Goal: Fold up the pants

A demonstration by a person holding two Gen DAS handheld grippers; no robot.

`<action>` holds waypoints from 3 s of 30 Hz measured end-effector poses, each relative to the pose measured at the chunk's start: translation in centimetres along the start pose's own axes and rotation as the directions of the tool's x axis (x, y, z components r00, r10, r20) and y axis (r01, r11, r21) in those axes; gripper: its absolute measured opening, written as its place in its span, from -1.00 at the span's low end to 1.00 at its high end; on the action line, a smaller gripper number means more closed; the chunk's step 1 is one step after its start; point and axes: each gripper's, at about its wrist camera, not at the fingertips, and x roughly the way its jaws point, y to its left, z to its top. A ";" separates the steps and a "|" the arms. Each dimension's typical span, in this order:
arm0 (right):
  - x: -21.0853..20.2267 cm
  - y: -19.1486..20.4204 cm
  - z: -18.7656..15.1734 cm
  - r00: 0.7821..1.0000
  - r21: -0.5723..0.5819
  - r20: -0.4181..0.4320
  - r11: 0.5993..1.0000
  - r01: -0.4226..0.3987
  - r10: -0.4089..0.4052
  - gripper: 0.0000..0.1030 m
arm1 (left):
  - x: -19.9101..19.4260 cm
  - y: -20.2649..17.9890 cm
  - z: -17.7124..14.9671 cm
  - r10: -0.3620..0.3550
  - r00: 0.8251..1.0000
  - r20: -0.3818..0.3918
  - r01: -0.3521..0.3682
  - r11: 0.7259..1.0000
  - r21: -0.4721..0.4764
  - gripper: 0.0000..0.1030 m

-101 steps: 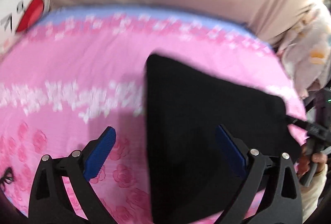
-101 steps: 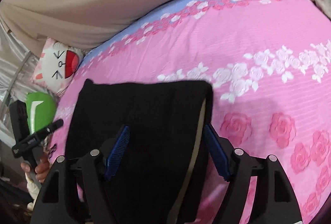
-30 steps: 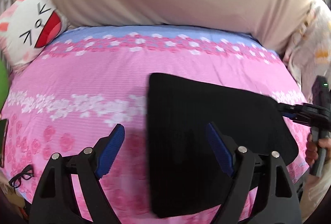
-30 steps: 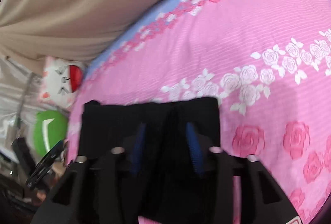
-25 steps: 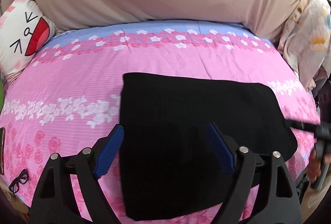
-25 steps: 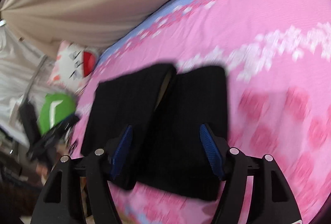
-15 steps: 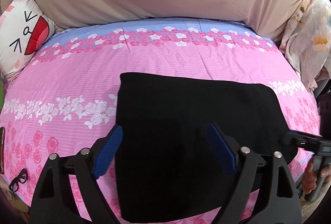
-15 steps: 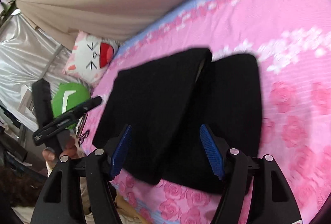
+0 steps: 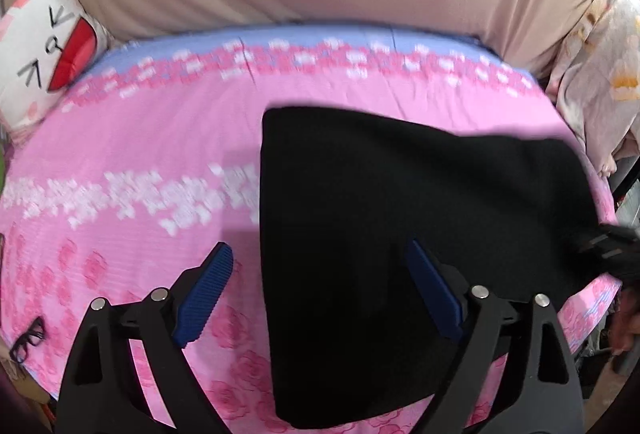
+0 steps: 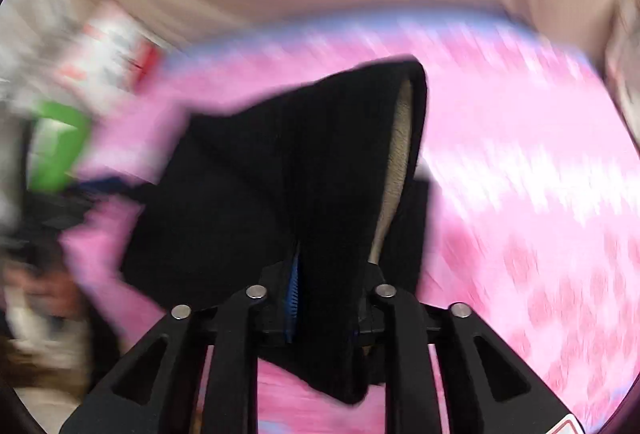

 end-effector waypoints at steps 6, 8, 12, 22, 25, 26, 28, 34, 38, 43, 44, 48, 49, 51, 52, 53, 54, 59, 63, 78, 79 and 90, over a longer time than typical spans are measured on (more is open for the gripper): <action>-3.8 -2.7 -1.9 0.981 0.125 0.143 0.981 -0.149 0.131 0.09 | 0.4 -0.9 -0.6 0.003 1.000 -0.011 -0.003 1.000 0.023 0.68; -4.3 -3.2 -2.7 0.979 0.135 0.135 0.976 -0.169 0.151 0.09 | 0.6 -1.1 -0.7 0.009 1.000 -0.013 -0.008 1.000 0.029 0.68; -2.4 -2.6 -3.9 0.971 0.133 0.101 0.964 -0.231 0.218 -0.17 | 1.2 -1.6 -1.1 0.007 1.000 -0.029 -0.006 0.999 0.039 0.68; -3.5 -4.6 -5.5 0.992 0.187 0.078 0.976 -0.114 0.101 -0.20 | 1.4 -2.0 -2.2 0.004 0.998 -0.055 -0.002 0.999 0.043 0.76; -6.2 -3.5 -5.3 0.985 0.190 0.166 0.979 -0.080 0.048 -0.17 | 0.6 -1.7 -2.3 0.009 0.999 -0.038 -0.008 0.999 0.038 0.76; -6.8 -2.9 -4.8 0.980 0.174 0.195 0.982 -0.078 0.043 -0.17 | 0.4 -1.6 -2.2 0.015 0.999 -0.030 -0.014 0.999 0.037 0.78; -7.7 -0.8 -2.6 0.961 0.100 0.260 0.988 -0.120 0.091 -0.31 | 0.6 -1.5 -1.9 0.024 0.999 -0.028 -0.023 0.999 0.034 0.80; 0.2 -0.3 5.1 0.989 -0.021 0.145 1.000 0.005 -0.002 -0.88 | 2.2 -0.9 -2.3 0.029 0.998 -0.058 -0.028 0.999 0.018 0.87; 1.1 -4.9 6.0 0.990 0.195 0.139 0.980 -0.044 0.017 -0.97 | 2.4 -0.6 -2.3 0.016 0.998 -0.062 -0.016 1.000 0.005 0.90; 0.1 -2.6 2.5 0.993 0.105 0.122 0.994 -0.014 0.001 -0.90 | 2.6 -0.8 -2.3 0.017 0.998 -0.056 -0.016 1.000 0.015 0.90; 0.5 -3.4 1.8 0.991 0.123 0.131 0.992 -0.023 0.007 -0.90 | 2.6 -0.9 -2.3 0.007 0.998 -0.062 -0.006 1.000 0.009 0.90; -4.3 -3.6 0.2 0.978 0.189 0.207 0.982 -0.024 -0.016 -0.54 | 1.2 -1.0 -2.5 0.016 0.999 -0.043 -0.015 1.000 0.015 0.88; -5.2 -3.5 -0.3 0.977 0.186 0.213 0.982 -0.024 -0.017 -0.30 | 0.9 -1.1 -2.5 0.017 0.999 -0.037 -0.016 1.000 0.020 0.88; -6.2 -3.4 -1.3 0.981 0.196 0.194 0.980 -0.020 -0.019 -0.10 | 0.3 -1.3 -2.5 0.019 0.999 -0.030 -0.018 0.999 0.030 0.88; -6.4 -3.4 -1.6 0.982 0.201 0.188 0.979 -0.013 -0.026 0.03 | 0.1 -1.3 -2.6 0.016 0.999 -0.030 -0.015 0.999 0.029 0.88; -6.5 -3.5 -2.0 0.983 0.206 0.180 0.978 -0.021 -0.017 0.13 | 0.0 -1.4 -2.6 0.011 0.999 -0.031 -0.010 1.000 0.026 0.88; -5.9 -3.7 -2.7 0.986 0.218 0.169 0.975 -0.047 0.009 0.29 | -0.1 -1.4 -2.7 0.005 0.999 -0.034 -0.004 1.000 0.022 0.88; -3.5 -4.3 -5.0 0.988 0.246 0.112 0.960 -0.133 0.108 0.36 | 0.1 -1.1 -3.4 -0.021 0.997 -0.070 0.021 1.000 0.011 0.88; -1.9 -3.9 -6.3 0.981 0.256 0.067 0.947 -0.194 0.183 0.51 | 0.6 -0.2 -4.2 -0.063 0.993 -0.105 0.061 0.998 -0.022 0.88; 2.3 -5.4 -2.3 0.892 0.332 0.116 0.829 -0.450 0.437 0.73 | 5.1 0.6 -1.9 -0.301 0.942 -0.152 0.276 0.947 -0.161 0.91; 2.3 -5.6 -2.0 0.884 0.334 0.116 0.820 -0.465 0.454 0.73 | 5.2 0.6 -1.7 -0.313 0.937 -0.152 0.289 0.943 -0.165 0.91; 2.4 -8.6 -2.0 0.757 0.399 0.145 0.663 -0.633 0.637 0.73 | 5.3 3.1 -2.0 -0.509 0.850 -0.135 0.464 0.846 -0.265 0.91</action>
